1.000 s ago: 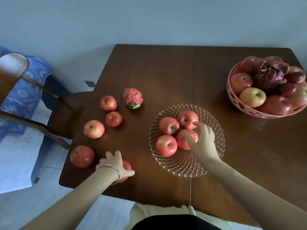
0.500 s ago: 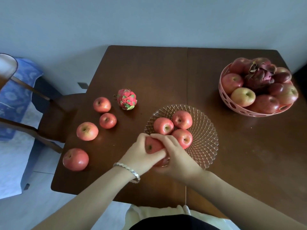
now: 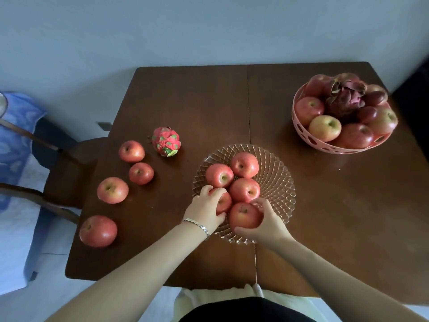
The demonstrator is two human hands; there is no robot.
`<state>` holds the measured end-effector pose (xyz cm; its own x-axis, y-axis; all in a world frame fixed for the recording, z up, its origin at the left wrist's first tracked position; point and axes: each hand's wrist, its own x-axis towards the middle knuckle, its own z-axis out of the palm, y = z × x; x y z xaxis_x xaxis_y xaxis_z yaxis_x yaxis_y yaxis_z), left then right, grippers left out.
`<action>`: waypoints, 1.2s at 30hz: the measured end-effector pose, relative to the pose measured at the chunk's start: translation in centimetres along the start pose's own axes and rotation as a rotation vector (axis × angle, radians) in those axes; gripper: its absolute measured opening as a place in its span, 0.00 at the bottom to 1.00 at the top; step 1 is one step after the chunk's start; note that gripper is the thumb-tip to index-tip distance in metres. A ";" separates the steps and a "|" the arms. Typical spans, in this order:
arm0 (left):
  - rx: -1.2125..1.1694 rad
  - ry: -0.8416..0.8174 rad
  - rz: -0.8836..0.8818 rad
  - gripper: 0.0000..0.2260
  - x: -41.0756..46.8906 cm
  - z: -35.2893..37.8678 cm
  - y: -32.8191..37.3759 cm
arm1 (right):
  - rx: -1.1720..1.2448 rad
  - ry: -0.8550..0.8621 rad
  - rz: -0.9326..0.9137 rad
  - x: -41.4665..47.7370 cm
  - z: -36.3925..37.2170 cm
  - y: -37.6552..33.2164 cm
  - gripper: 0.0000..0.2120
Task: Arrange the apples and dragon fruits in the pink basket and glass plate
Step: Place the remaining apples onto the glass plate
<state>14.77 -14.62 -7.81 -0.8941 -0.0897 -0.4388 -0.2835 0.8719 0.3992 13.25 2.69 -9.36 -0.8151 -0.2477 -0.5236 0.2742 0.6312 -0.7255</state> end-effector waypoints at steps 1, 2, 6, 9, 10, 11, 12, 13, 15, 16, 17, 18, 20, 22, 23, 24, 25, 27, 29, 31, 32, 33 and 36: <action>-0.009 0.003 0.010 0.22 0.1 0.0 -0.1 | -0.022 -0.020 0.007 0.2 -0.1 0.0 0.34; -0.013 0.003 0.019 0.22 0.2 0.1 -0.2 | -0.055 -0.040 0.015 0.4 -0.3 -0.1 0.34; -0.039 0.004 0.028 0.22 0.4 0.0 -0.5 | -0.262 -0.107 -0.011 0.8 -1.0 -1.0 0.36; -0.041 0.008 0.035 0.23 0.4 -0.1 -0.7 | -0.334 -0.139 -0.011 0.9 -1.4 -1.8 0.39; -0.044 0.010 0.033 0.23 0.4 -0.1 -0.7 | -0.365 -0.137 -0.007 0.9 -1.3 -1.9 0.40; -0.042 0.014 0.032 0.23 0.4 0.0 -0.7 | -0.416 -0.124 -0.002 0.8 -1.0 -1.9 0.41; -0.038 0.017 0.030 0.23 0.4 0.1 -0.7 | -0.486 -0.108 0.000 0.6 -0.6 -2.0 0.41; -0.030 0.015 0.034 0.23 0.3 0.2 -0.7 | -0.547 -0.087 0.006 0.3 -0.2 -2.1 0.41; -0.041 -0.001 0.055 0.24 0.1 0.2 -0.7 | -0.655 -0.063 0.017 -0.3 0.4 -2.6 0.41; -0.076 0.004 0.062 0.24 -0.1 0.0 -1.0 | -0.717 -0.055 -0.002 -0.5 0.6 -3.1 0.42; -0.116 0.033 0.058 0.24 -0.4 -0.4 -1.6 | -0.764 -0.034 -0.045 -0.6 0.7 -3.7 0.42; -0.148 0.096 0.052 0.24 -0.8 -1.0 -2.3 | -0.766 -0.002 -0.103 -0.7 0.5 -4.3 0.40; -0.141 0.300 -0.020 0.24 -1.8 -2.5 -5.1 | -0.662 0.048 -0.238 -0.7 0.6 -5.9 0.33; -0.022 0.475 -0.205 0.27 -3.0 -3.7 -8.8 | -0.572 0.042 -0.334 -0.6 0.9 -7.6 0.25; 0.036 0.506 -0.352 0.31 -3.7 -4.2 -11.1 | -0.558 0.019 -0.366 -0.3 1.5 -8.5 0.22; 0.069 0.482 -0.515 0.36 -4.4 -4.6 -13.3 | -0.546 -0.008 -0.387 -0.1 2.2 -9.3 0.19; 0.077 0.423 -0.661 0.40 -5.0 -4.7 -15.2 | -0.526 -0.034 -0.403 0.0 2.8 -9.9 0.18; 0.041 0.292 -0.845 0.45 -5.9 -4.9 -18.9 | -0.495 -0.092 -0.452 0.4 4.9 -11.3 0.16; -0.037 0.205 -0.869 0.45 -6.3 -4.8 -21.6 | -0.495 -0.153 -0.496 0.9 7.6 -12.7 0.16; -0.196 0.179 -0.813 0.44 -6.3 -4.6 -22.8 | -0.522 -0.241 -0.524 1.5 10.1 -14.2 0.17; -0.260 0.189 -0.791 0.43 -6.3 -4.6 -23.3 | -0.546 -0.285 -0.535 2.0 11.7 -15.3 0.19; -0.291 0.200 -0.776 0.41 -6.3 -4.7 -23.7 | -0.574 -0.318 -0.549 2.6 13.3 -16.3 0.22; -0.308 0.203 -0.743 0.39 -6.5 -5.0 -24.2 | -0.694 -0.328 -0.621 5.0 17.5 -19.4 0.31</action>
<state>25.75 -37.53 -10.62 -0.4730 -0.7015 -0.5331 -0.8810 0.3826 0.2783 12.77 -23.68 -5.74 -0.5026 -0.8060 -0.3127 -0.6000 0.5856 -0.5450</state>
